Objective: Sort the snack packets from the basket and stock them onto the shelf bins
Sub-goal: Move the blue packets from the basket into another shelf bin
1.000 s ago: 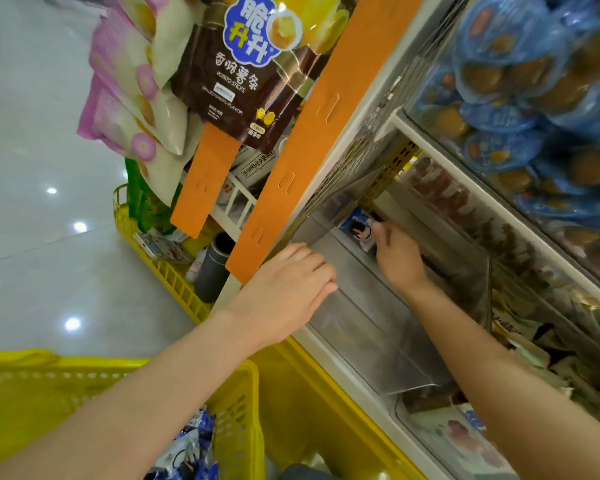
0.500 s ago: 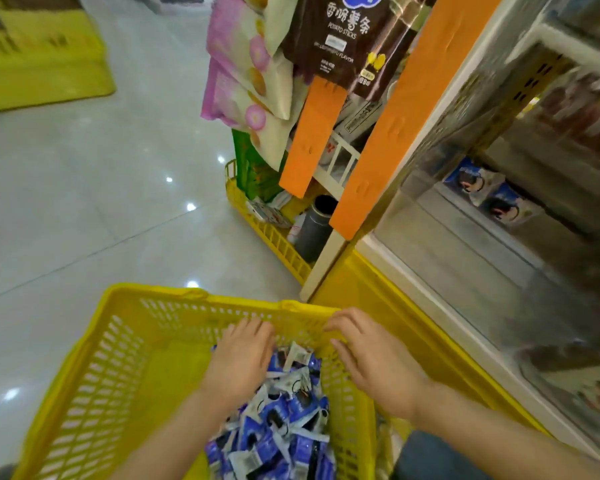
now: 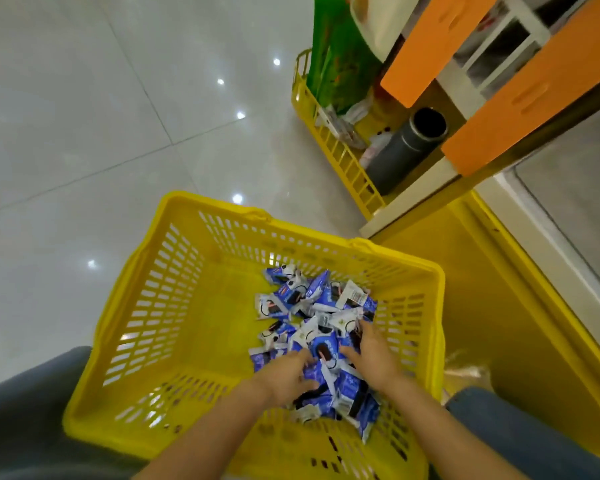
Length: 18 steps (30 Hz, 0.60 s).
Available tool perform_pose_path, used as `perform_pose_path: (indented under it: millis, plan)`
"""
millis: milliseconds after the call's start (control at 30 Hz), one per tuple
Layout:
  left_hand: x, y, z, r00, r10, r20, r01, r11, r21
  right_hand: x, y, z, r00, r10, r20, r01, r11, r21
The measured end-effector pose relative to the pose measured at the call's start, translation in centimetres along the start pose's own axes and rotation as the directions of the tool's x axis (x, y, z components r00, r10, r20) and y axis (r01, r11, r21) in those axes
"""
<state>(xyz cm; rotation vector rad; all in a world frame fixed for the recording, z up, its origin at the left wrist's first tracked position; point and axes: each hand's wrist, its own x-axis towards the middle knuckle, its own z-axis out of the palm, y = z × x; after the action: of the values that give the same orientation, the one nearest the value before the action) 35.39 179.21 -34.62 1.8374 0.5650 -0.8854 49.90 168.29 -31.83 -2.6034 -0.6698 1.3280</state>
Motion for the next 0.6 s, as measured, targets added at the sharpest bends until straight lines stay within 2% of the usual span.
perform_pose_path:
  millis: [133, 233, 367, 500, 600]
  plan:
    - [0.2, -0.4, -0.5, 1.0, -0.013, 0.014, 0.014, 0.999, -0.035, 0.7, 0.2, 0.2, 0.999, 0.038, -0.024, -0.038, 0.999, -0.016]
    - [-0.3, -0.4, -1.2, 1.0, -0.021, -0.004, 0.02, 0.999, -0.048, 1.1, 0.0, 0.2, 0.995, 0.086, -0.048, -0.082, 0.994, 0.077]
    - [-1.3, -0.2, -2.7, 0.991, -0.034, -0.126, 0.002, 0.97, -0.245, 0.4, -0.5, 0.1, 0.974, 0.068, -0.217, -0.031, 0.985, 0.171]
    - [-2.1, 1.0, -4.0, 0.929, -0.215, -0.302, 0.025, 0.849, -0.527, -1.0, -2.0, -0.7, 0.946, 0.063, -0.317, 0.063, 0.925, 0.374]
    - [-2.6, 3.0, -4.5, 0.897, -0.311, -0.313, -0.007, 0.699, -0.715, -2.6, -3.9, -1.6, 0.956, 0.048, -0.289, 0.132, 0.809, 0.573]
